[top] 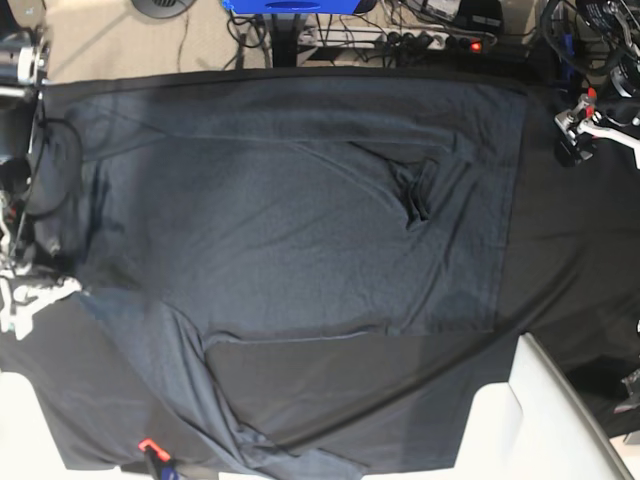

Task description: Fold the T-shirt properly

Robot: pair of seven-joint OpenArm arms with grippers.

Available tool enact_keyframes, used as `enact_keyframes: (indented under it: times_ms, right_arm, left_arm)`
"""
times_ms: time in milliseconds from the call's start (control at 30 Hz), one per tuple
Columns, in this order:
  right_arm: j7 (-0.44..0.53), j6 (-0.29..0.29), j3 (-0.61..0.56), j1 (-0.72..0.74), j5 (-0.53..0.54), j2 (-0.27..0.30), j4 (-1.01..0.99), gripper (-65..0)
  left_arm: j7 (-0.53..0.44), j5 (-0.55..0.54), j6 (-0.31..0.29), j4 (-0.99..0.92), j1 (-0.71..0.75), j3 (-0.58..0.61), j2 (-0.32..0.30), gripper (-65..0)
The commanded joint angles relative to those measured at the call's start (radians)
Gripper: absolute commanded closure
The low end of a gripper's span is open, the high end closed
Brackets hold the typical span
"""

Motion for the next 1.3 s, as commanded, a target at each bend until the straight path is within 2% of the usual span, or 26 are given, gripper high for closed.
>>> enact_keyframes:
  times_ms: [0,267,467,600,700,767,867,933,1033,1267]
  right_arm:
    - [-0.002,-0.007,0.006,-0.002,0.000,0.004,0.045,0.0]
    - [-0.157,-0.011,0.188,-0.117,-0.003,-0.044,0.196,0.0]
    - [-0.185,-0.011,0.204,-0.201,-0.001,-0.045,0.278,0.0]
    - [-0.187,-0.011,0.205,-0.229,-0.001,-0.045,0.292,-0.6]
    - [-0.222,-0.011,0.208,-0.235,0.000,-0.067,0.297,-1.7]
    - [-0.251,-0.011,0.250,-0.238,0.000,-0.083,0.338,-8.4]
    - [-0.289,-0.013,0.294,-0.241,-0.007,-0.125,0.444,-27.2]
    - [-0.308,-0.013,0.291,-0.239,-0.007,-0.128,0.495,-36.3]
    - [-0.312,-0.013,0.276,-0.186,-0.007,-0.126,0.498,-37.2]
    - [-0.291,-0.013,0.036,0.017,-0.010,-0.085,0.199,-36.9]
  left_arm:
    - [-0.016,-0.013,-0.003,0.014,0.002,-0.006,-0.018,-65.0]
    - [-0.016,-0.011,-0.003,0.014,0.002,-0.006,-0.018,-65.0]
    - [-0.016,-0.013,-0.003,0.014,0.002,-0.003,-0.018,-65.0]
    - [-0.016,-0.008,-0.003,0.016,0.006,0.055,-0.023,-65.0]
    - [-0.016,-0.008,-0.003,0.016,0.006,0.069,-0.021,-65.0]
    - [-0.016,-0.008,-0.003,0.016,0.005,0.068,-0.020,-65.0]
    - [-0.016,-0.008,-0.003,0.019,0.005,0.063,-0.020,-65.0]
    - [-0.016,-0.008,-0.003,0.019,0.008,0.061,-0.021,-65.0]
    - [-0.018,-0.008,-0.003,0.020,0.009,0.061,-0.023,-65.0]
    - [-0.018,-0.008,-0.003,0.019,0.011,0.061,-0.023,-65.0]
